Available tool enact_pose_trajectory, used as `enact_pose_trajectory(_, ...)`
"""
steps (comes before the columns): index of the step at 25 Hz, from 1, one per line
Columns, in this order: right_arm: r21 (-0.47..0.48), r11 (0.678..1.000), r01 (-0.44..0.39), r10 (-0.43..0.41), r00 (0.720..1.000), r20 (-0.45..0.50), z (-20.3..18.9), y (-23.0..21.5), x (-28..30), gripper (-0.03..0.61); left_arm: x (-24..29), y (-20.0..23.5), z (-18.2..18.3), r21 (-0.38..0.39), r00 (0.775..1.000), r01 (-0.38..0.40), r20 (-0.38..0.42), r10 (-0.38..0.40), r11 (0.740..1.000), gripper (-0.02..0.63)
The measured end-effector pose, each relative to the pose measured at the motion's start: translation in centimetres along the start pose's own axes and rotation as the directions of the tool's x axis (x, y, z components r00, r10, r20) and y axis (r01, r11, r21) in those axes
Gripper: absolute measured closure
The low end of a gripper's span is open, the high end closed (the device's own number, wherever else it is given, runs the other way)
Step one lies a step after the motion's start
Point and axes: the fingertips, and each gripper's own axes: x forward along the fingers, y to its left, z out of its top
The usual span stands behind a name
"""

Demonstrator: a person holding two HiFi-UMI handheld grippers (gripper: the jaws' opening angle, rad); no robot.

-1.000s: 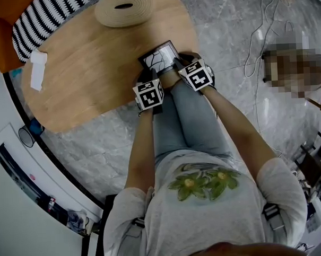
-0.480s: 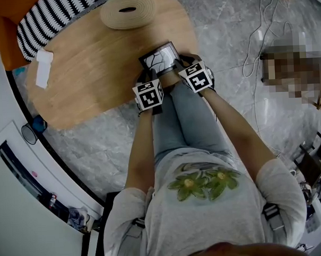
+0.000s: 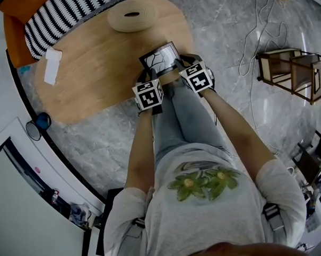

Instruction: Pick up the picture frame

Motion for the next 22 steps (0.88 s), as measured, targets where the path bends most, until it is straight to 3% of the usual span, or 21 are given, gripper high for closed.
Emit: enact_pose_trajectory(22, 0.019, 1.0, 0.01, -0.011, 0.999, 0.033, 5.1, 1.4, -10.9, 0.492, -10.1, -3.9, 5.2, -0.02, 0.999, 0.026, 0.031, -0.025, 0.999, 0.509)
